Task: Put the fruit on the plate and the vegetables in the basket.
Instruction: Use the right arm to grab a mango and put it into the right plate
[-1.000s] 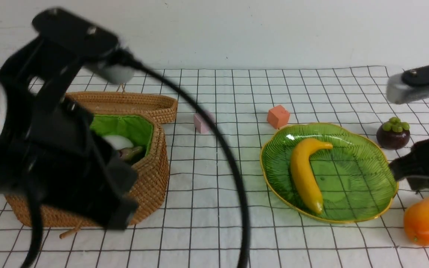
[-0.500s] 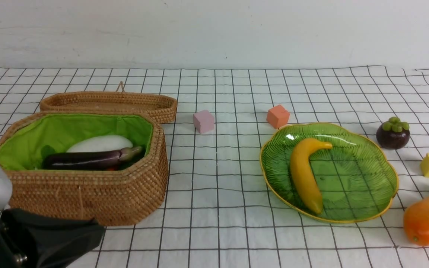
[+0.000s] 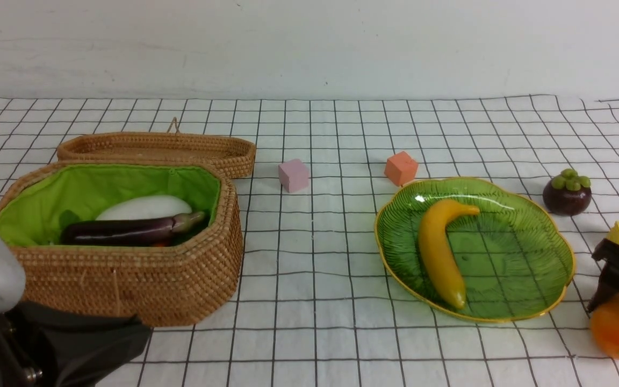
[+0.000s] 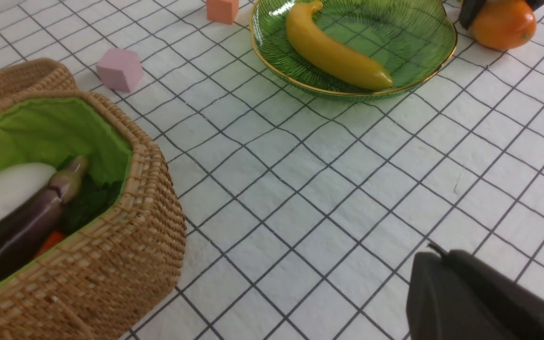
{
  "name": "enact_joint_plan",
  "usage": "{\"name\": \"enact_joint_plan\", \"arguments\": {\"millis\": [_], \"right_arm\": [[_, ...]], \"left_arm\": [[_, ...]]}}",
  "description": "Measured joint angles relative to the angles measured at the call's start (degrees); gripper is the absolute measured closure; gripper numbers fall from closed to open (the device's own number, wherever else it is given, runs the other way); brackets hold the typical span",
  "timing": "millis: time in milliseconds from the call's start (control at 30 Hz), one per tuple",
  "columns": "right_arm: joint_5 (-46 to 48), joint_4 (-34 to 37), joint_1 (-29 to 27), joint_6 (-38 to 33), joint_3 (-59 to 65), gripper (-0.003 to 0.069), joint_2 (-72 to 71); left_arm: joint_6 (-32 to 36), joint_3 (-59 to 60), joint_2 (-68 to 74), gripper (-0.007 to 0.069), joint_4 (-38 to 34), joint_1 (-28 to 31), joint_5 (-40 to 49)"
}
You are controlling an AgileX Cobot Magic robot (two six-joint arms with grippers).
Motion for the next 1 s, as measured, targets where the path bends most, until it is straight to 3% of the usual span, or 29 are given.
{"name": "enact_joint_plan", "arguments": {"millis": [367, 500, 533, 633, 800, 900, 1000], "right_arm": [[11.33, -1.17, 2.13, -4.37, -0.28, 0.0093, -6.68], [4.86, -0.22, 9.47, -6.98, -0.34, 0.0093, -13.60], [-2.36, 0.28, 14.39, -10.58, -0.95, 0.0093, -14.27], [-10.14, 0.42, 19.08, -14.81, -2.11, 0.0093, -11.21], [-12.49, 0.57, 20.11, -15.99, -4.49, 0.0088, -5.31], [-10.70, 0.32, 20.05, -16.11, -7.24, -0.0005, -2.79], [-8.13, 0.32, 20.05, -16.10, -9.63, -0.0021, -3.72]], "left_arm": [[0.00, 0.00, 0.00, 0.0638, 0.00, 0.00, 0.30], [0.00, 0.00, 0.00, 0.0638, 0.00, 0.00, -0.27], [0.00, 0.00, 0.00, 0.0638, 0.00, 0.00, -1.14], [0.00, 0.00, 0.00, 0.0638, 0.00, 0.00, -1.14], [0.00, 0.00, 0.00, 0.0638, 0.00, 0.00, 0.30], [0.00, 0.00, 0.00, 0.0638, 0.00, 0.00, 0.71], [0.00, 0.00, 0.00, 0.0637, 0.00, 0.00, 0.71]]}}
